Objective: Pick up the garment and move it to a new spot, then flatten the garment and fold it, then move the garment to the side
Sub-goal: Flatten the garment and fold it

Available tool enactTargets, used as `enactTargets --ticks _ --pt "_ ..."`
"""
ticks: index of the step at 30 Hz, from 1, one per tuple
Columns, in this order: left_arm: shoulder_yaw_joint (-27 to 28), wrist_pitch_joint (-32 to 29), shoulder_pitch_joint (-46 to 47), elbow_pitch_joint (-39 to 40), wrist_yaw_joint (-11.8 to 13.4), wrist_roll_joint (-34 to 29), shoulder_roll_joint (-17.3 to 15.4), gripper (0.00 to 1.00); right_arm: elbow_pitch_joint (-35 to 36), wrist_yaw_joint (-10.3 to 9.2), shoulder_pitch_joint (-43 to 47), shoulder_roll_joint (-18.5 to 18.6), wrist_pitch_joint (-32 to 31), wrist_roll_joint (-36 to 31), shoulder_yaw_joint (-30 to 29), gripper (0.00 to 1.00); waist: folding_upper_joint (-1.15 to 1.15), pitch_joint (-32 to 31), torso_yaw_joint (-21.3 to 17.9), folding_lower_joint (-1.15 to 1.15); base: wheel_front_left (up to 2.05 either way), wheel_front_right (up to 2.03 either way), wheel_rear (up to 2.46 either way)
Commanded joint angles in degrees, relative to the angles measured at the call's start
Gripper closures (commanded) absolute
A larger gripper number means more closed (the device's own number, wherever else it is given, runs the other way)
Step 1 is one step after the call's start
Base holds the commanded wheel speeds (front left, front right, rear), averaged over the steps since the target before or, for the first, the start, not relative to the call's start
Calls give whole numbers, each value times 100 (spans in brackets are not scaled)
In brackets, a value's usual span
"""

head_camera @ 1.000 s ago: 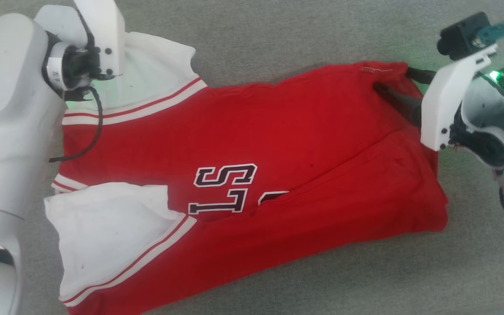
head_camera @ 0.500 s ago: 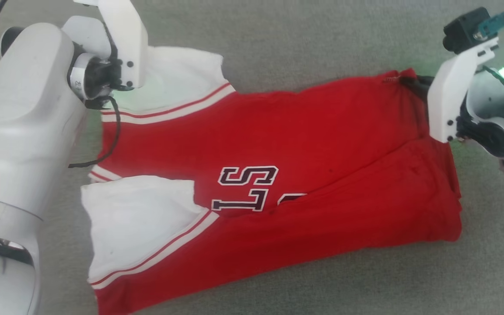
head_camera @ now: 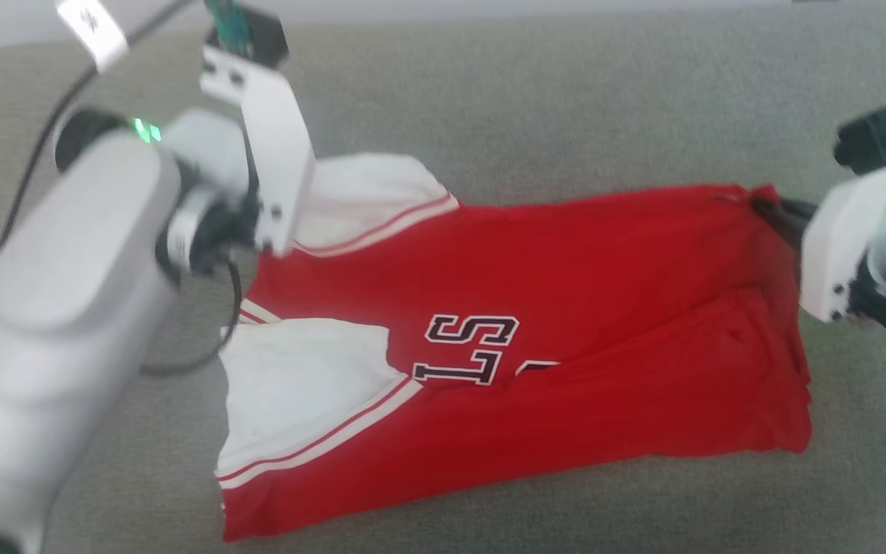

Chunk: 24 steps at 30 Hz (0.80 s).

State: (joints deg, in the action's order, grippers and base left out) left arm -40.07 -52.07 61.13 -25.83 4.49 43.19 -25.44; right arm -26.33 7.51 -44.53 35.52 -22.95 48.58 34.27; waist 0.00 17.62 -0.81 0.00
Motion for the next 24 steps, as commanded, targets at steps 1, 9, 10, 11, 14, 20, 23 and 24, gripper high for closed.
enactTargets --ticks 1,9,10,11,14,20,23,24 --pt "0 -137 -280 437 186 16 -154 100 69 -4 206 67 -2 -21 -123 100 0 -165 108 0 0 0 0" --pt "-77 -824 -1842 3160 1310 14 -1100 100 605 -3 1289 166 -271 -232 -894 100 0 -446 241 0 0 0 0" --pt "-99 -869 -2037 3408 1421 12 -1195 100 668 -3 1443 161 -311 -271 -1000 100 0 -474 257 0 0 0 0" --pt "-117 -898 -2213 3629 1532 11 -1276 100 720 -3 1590 134 -381 -282 -1096 100 0 -491 269 0 0 0 0" --pt "-139 -913 -2683 4054 1790 70 -1443 100 883 -3 1998 46 -563 -352 -1356 100 0 -535 307 0 0 0 0" --pt "-172 -645 -3428 4048 1905 237 -1535 100 1035 -3 2547 -264 -918 -534 -1698 100 0 -600 344 0 0 0 0" --pt "-102 -257 -3616 3730 1748 331 -1433 96 1001 -3 2643 -469 -1034 -543 -1772 100 0 -645 351 0 0 0 0" --pt "-92 -104 -3641 3598 1661 332 -1411 73 967 -3 2639 -518 -1052 -585 -1809 100 0 -663 357 0 0 0 0"
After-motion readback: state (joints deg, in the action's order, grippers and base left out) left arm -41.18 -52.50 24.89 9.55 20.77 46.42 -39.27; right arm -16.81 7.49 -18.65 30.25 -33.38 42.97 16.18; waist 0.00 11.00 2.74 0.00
